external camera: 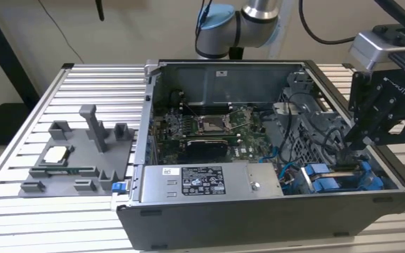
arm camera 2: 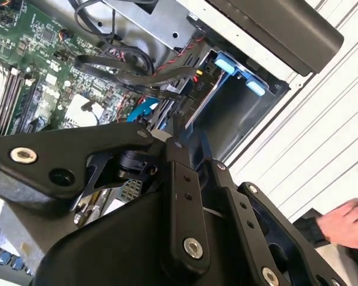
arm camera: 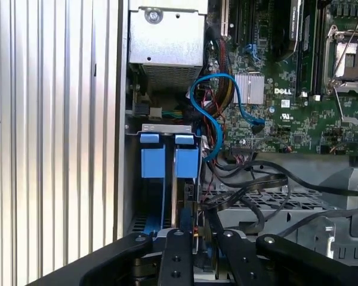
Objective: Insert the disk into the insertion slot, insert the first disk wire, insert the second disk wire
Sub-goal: 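Insert the second disk wire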
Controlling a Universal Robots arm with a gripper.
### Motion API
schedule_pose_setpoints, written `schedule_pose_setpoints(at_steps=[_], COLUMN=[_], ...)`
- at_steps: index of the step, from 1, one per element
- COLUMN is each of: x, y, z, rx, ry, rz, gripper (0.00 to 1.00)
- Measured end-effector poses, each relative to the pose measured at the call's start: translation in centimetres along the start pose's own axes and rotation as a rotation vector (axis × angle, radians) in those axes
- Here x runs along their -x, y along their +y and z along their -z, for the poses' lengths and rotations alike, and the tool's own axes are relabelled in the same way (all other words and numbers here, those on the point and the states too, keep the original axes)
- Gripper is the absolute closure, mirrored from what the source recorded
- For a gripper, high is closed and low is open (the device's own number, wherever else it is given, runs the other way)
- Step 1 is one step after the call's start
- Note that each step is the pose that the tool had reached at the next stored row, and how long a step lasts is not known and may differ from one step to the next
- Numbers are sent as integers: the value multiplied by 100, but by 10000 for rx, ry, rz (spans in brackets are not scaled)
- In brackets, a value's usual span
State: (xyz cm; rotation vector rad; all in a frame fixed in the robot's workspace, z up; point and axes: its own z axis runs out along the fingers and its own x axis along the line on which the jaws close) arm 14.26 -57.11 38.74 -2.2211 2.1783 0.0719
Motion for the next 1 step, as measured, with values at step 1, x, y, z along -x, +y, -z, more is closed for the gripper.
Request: schedule_pose_setpoints(at_steps=[1], x=[0], y=[0], z=[1], rx=[0], ry=[0], rz=[0], gripper=[76])
